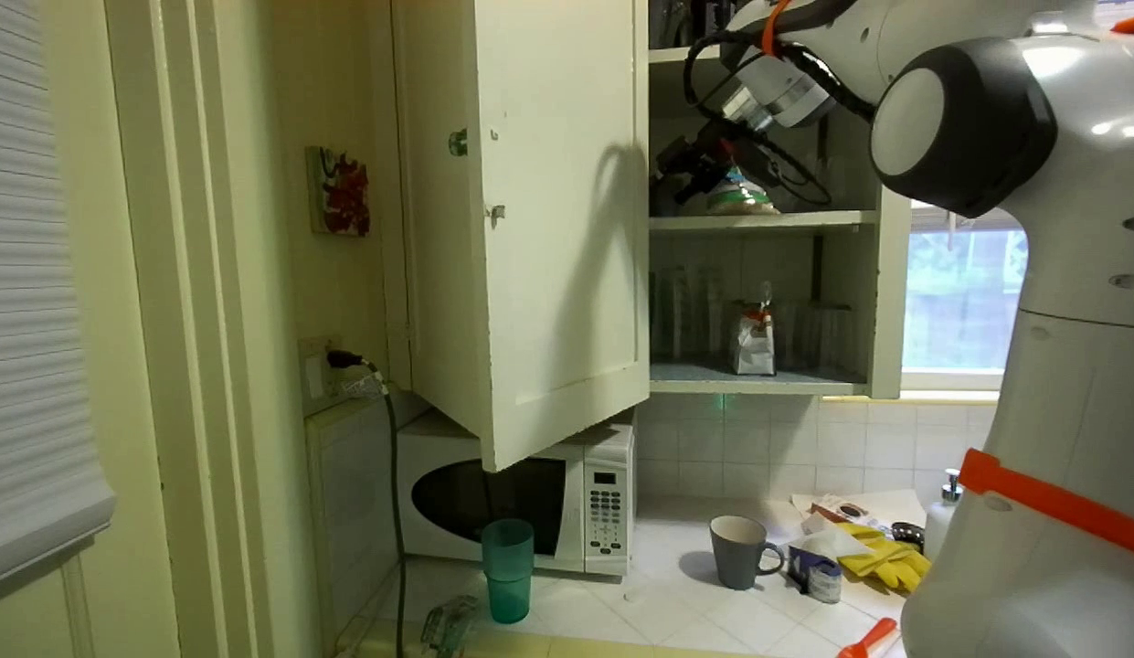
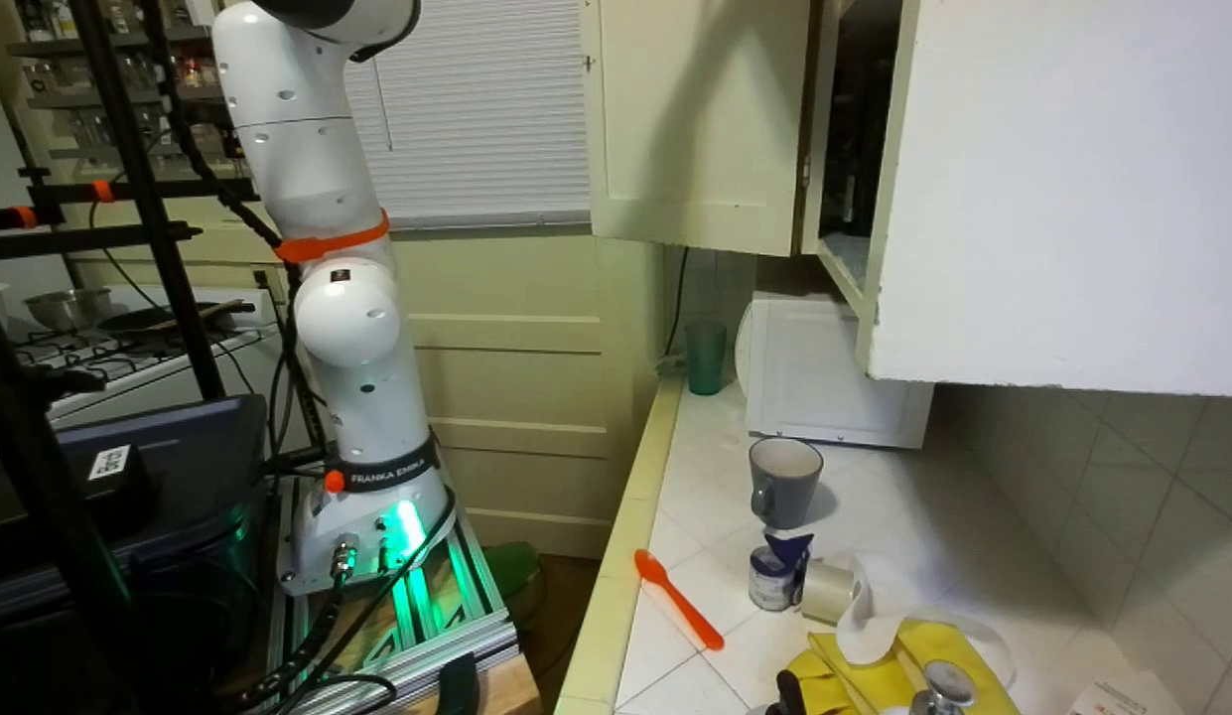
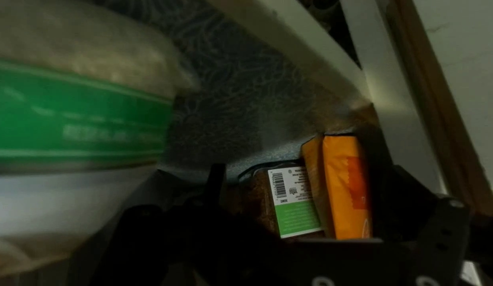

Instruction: Move the orange bag to the bottom shelf

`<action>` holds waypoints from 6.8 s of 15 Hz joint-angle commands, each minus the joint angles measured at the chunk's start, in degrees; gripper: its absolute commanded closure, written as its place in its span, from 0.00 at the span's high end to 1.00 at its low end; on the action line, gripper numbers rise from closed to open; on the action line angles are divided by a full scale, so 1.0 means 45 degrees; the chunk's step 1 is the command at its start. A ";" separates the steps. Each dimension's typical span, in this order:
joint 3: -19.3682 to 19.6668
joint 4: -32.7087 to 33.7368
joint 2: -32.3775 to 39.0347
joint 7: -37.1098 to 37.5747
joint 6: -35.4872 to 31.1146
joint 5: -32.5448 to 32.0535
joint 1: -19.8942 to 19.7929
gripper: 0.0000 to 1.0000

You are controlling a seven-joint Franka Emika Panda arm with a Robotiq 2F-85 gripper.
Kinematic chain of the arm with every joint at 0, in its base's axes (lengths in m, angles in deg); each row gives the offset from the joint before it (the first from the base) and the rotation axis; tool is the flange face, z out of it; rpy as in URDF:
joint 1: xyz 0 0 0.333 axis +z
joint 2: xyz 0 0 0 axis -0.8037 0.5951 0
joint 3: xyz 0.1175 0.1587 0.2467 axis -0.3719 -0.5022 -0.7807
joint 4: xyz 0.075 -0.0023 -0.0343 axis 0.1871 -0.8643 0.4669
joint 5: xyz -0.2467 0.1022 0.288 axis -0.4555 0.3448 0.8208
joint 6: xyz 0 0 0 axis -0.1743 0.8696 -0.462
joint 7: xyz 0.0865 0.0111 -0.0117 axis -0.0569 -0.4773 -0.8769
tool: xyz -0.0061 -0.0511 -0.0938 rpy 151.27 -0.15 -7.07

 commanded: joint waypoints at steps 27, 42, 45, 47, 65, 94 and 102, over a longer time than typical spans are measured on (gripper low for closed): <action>-0.0684 0.2384 0.2353 -0.0859 0.1445 0.3298 -0.1439 1.00; -0.0944 0.2297 0.2559 -0.0233 0.0306 0.3381 -0.1215 1.00; -0.0983 0.2371 0.2649 -0.0100 0.0278 0.3446 -0.1220 1.00; -0.0962 0.2525 0.2799 0.0051 0.0608 0.3586 -0.1297 1.00; -0.1107 0.3581 0.3751 0.1112 0.2418 0.4375 -0.1708 1.00; -0.1369 0.2363 0.2589 0.0835 0.1818 0.3638 -0.1570 0.00; -0.1407 0.1381 0.1881 0.0636 -0.0039 0.3027 -0.1310 0.00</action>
